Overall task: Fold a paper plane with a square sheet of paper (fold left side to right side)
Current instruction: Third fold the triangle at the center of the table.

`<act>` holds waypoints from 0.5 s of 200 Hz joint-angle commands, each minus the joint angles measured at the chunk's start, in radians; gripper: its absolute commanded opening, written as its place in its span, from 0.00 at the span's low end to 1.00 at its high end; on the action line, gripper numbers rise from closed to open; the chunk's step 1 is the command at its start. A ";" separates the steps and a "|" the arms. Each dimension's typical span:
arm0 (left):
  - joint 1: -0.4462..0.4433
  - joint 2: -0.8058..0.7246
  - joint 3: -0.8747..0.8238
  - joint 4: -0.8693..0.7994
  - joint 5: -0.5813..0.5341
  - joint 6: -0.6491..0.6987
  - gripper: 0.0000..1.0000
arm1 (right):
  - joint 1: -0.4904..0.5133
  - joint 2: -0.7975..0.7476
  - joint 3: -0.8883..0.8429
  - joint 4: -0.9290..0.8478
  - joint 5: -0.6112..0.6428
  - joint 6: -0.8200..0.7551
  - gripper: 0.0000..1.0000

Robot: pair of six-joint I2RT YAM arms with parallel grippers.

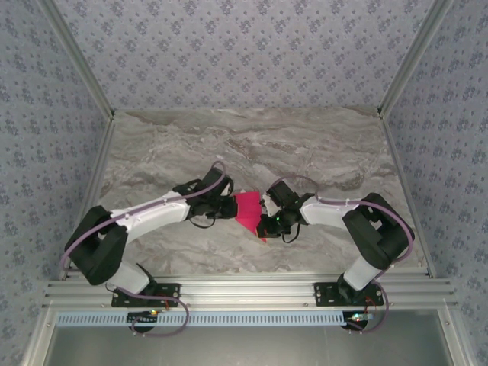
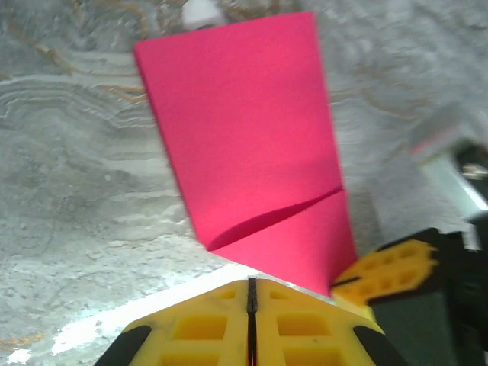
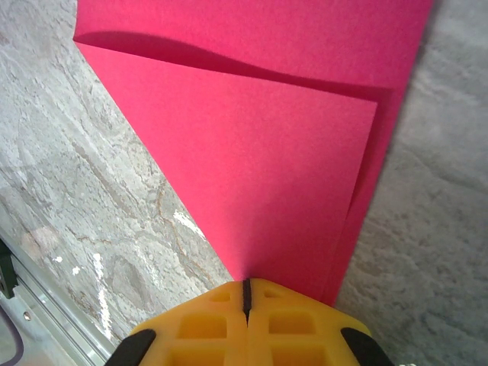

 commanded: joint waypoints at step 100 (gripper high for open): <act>-0.089 0.349 0.099 0.117 0.096 -0.011 0.06 | 0.011 0.033 -0.032 -0.174 0.094 -0.016 0.00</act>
